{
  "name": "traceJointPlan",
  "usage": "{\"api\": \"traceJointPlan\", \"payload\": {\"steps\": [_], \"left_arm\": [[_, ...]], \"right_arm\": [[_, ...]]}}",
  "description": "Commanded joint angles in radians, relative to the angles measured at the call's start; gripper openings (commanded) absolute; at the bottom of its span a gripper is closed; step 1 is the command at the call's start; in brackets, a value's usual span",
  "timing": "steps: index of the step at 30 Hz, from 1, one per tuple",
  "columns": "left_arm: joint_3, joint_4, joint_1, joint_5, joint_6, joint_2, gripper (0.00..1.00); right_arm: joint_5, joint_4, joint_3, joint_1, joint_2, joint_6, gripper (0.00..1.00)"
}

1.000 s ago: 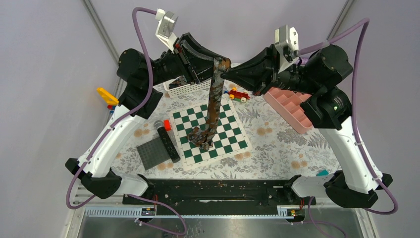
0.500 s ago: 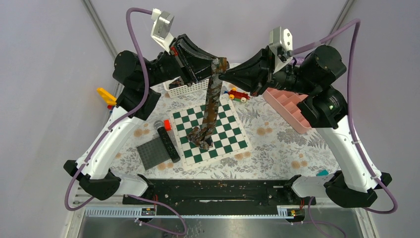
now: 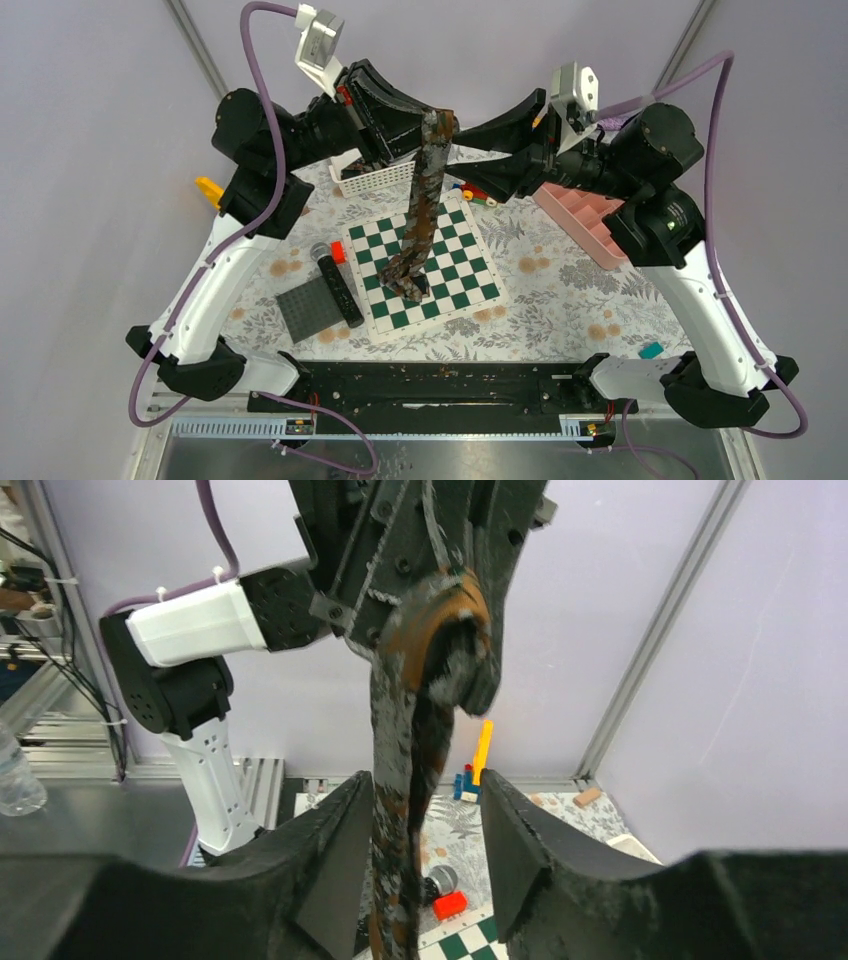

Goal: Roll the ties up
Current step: Flatten out the tie at the center of the board.

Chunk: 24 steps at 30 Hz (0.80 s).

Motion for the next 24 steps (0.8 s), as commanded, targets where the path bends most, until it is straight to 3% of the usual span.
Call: {"api": "traceJointPlan", "payload": {"steps": [1,9,24], "left_arm": [[0.109,-0.101,0.012,-0.028,0.084,0.0,0.0],[0.271,-0.183,0.088,-0.057,0.095,0.041,0.0],[0.509,-0.171,0.165,-0.117,0.005,0.171,0.0]], "right_arm": [[0.052,0.056,-0.038,-0.003,-0.048,-0.013,0.54],[0.105,0.06,-0.159,-0.004,-0.126,-0.034,0.68],[0.088,0.053,-0.332,-0.004,-0.201,-0.071,0.72]]}}
